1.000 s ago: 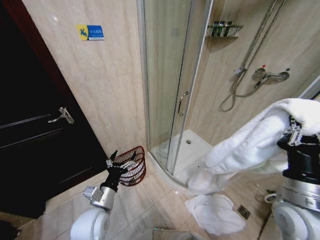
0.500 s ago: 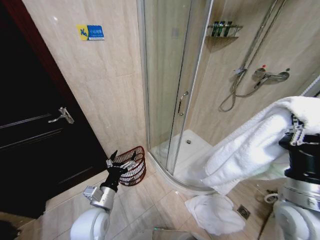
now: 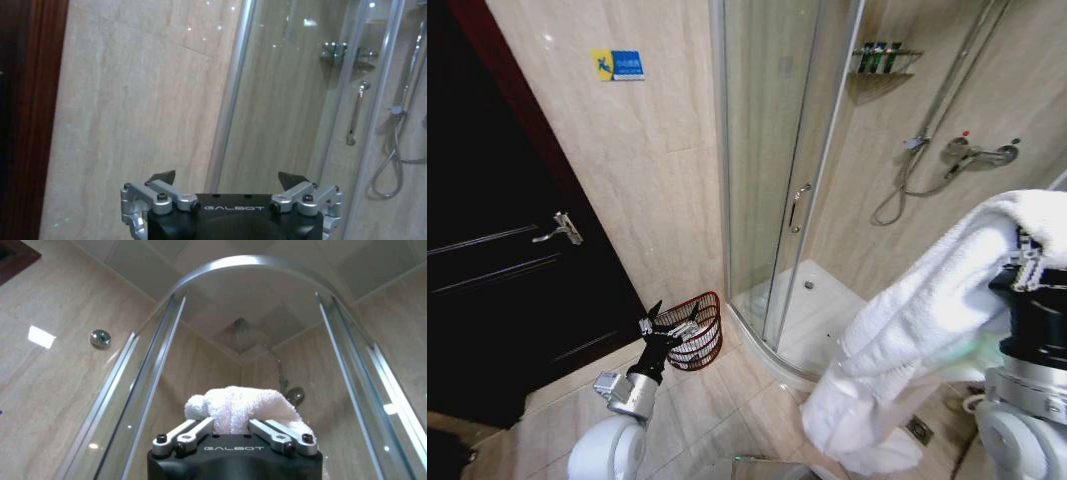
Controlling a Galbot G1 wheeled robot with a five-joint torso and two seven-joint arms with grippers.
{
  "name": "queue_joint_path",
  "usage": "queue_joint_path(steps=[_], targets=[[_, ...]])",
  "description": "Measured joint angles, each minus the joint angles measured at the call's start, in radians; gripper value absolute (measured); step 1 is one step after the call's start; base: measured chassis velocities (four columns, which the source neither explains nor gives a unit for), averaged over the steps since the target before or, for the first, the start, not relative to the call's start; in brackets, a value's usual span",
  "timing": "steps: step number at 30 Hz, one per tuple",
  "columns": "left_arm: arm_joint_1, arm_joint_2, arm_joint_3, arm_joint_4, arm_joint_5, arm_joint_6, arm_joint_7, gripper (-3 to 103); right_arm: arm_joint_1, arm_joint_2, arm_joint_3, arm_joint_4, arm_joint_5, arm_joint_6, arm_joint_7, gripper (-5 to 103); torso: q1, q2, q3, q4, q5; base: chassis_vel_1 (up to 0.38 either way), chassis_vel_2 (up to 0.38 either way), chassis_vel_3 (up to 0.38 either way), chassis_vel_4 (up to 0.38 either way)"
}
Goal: Discard the used towel into the hamper.
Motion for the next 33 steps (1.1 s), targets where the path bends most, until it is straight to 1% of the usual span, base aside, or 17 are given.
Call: queue_joint_path(steps=[4,16,33], targets=[[0.0,0.0,0.0,0.0,0.0,0.0,0.0,100,0.0,0.006,-0.001,0.0,-0.002,0.004,-0.01,5,0.0,0.0,0.0,-0.0004,0.0,0.0,0.0,0.0,0.0],[0.0,0.0,0.0,0.0,0.0,0.0,0.0,100,0.0,0.004,-0.001,0.0,0.0,0.011,-0.004,5,0.0,0.0,0.0,-0.0003,0.0001,0.005,-0.005,-0.004,0.004],[0.0,0.0,0.0,0.0,0.0,0.0,0.0,100,0.003,0.006,-0.005,0.0,-0.006,0.019,0.006,5,-0.001,0.0,0.0,-0.0004,0.0,0.124,-0.117,-0.125,0.112]])
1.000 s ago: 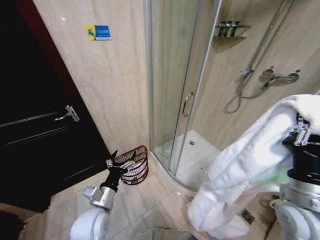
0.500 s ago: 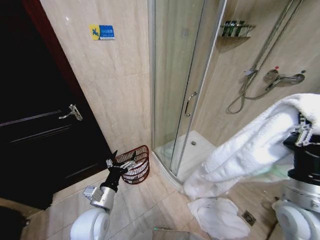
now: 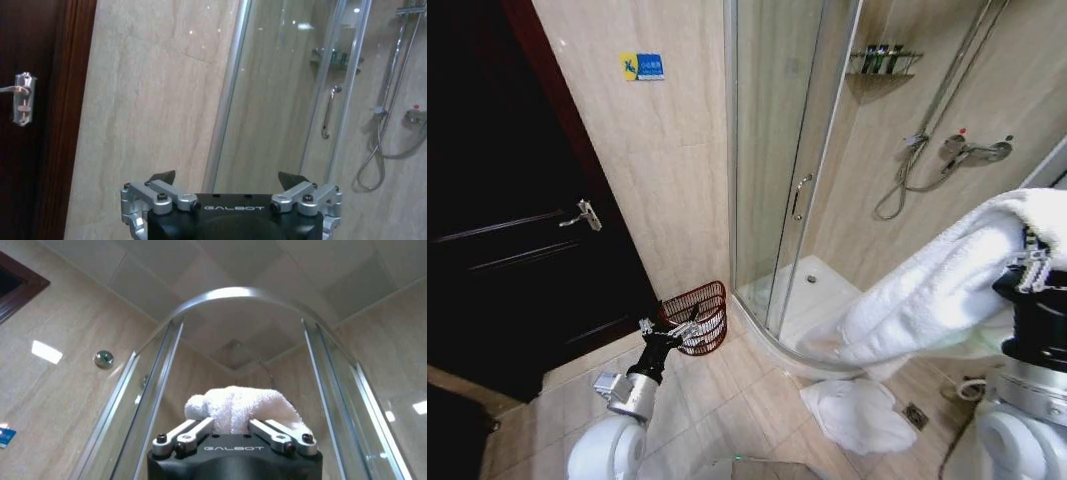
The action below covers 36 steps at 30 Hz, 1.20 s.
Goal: Discard the used towel into the hamper.
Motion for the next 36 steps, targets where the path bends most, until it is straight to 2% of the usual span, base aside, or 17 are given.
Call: queue_joint_path(steps=[7,17,22,36], targets=[[0.0,0.0,0.0,0.0,0.0,0.0,0.0,100,0.002,-0.01,0.0,0.0,0.002,0.01,-0.012,5,0.001,0.0,0.0,0.0,0.0001,0.01,-0.008,-0.007,0.006],[0.0,0.0,0.0,0.0,0.0,0.0,0.0,100,0.023,-0.053,-0.019,0.0,0.08,0.031,-0.112,5,0.001,0.0,0.0,0.0001,0.0001,0.012,0.006,0.007,0.009],[0.0,0.0,0.0,0.0,0.0,0.0,0.0,100,0.03,-0.073,-0.02,0.0,0.113,0.021,-0.119,5,0.001,0.0,0.0,0.0001,0.0,0.055,0.047,0.048,0.053],[0.0,0.0,0.0,0.0,0.0,0.0,0.0,100,0.026,-0.058,-0.023,0.0,0.119,0.017,-0.124,5,0.001,0.0,0.0,0.0001,-0.0001,0.086,0.09,0.089,0.09]])
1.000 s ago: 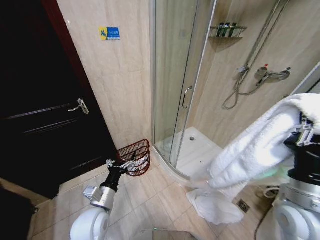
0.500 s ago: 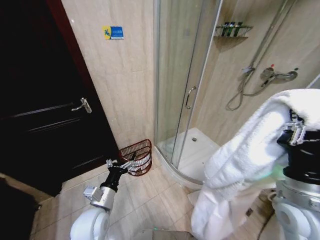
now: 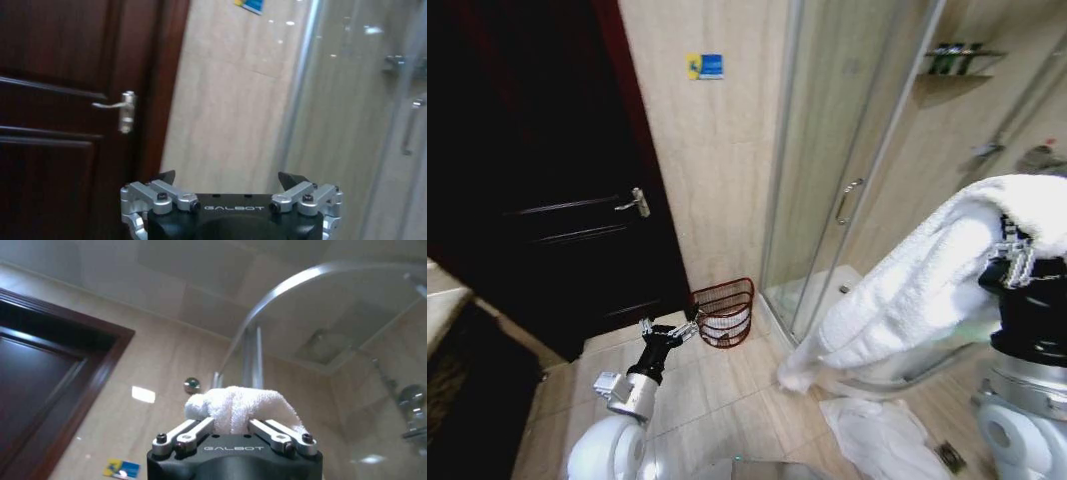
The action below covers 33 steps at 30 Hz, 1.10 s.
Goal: Discard the used towel into the hamper.
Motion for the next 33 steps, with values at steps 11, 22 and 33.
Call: queue_joint_path(steps=[11,22,33], targets=[[0.0,0.0,0.0,0.0,0.0,0.0,0.0,100,-0.002,0.003,0.005,0.0,-0.009,-0.006,-0.007,5,0.0,0.0,0.0,0.0005,0.0001,0.123,0.122,0.125,0.128],[0.0,0.0,0.0,0.0,0.0,0.0,0.0,100,-0.003,0.018,0.004,0.0,-0.014,-0.009,-0.011,5,0.0,0.0,0.0,0.0,0.0004,0.029,0.031,0.009,0.008],[0.0,0.0,0.0,0.0,0.0,0.0,0.0,100,-0.009,0.018,-0.001,0.0,-0.021,-0.012,-0.02,5,0.0,0.0,0.0,0.0003,0.0001,0.106,0.093,-0.102,-0.091]])
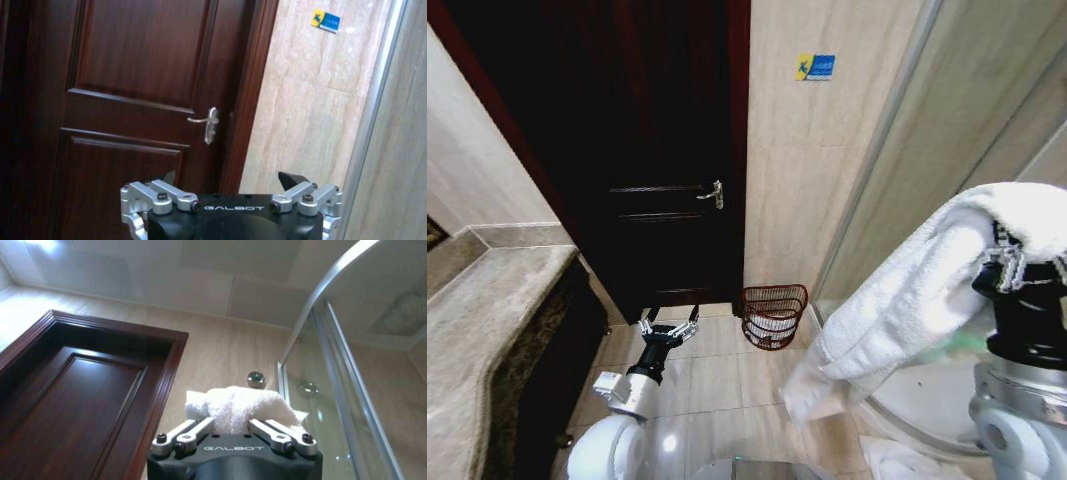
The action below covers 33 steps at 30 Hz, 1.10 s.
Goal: Discard the used towel into the hamper.
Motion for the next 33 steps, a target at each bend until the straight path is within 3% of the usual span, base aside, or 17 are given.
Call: queue_joint_path(steps=[33], targets=[[0.0,0.0,0.0,0.0,0.0,0.0,0.0,100,0.005,0.009,-0.002,0.0,0.002,0.002,-0.003,5,0.0,0.0,0.0,-0.0002,0.0001,0.047,0.044,-0.047,-0.048]])
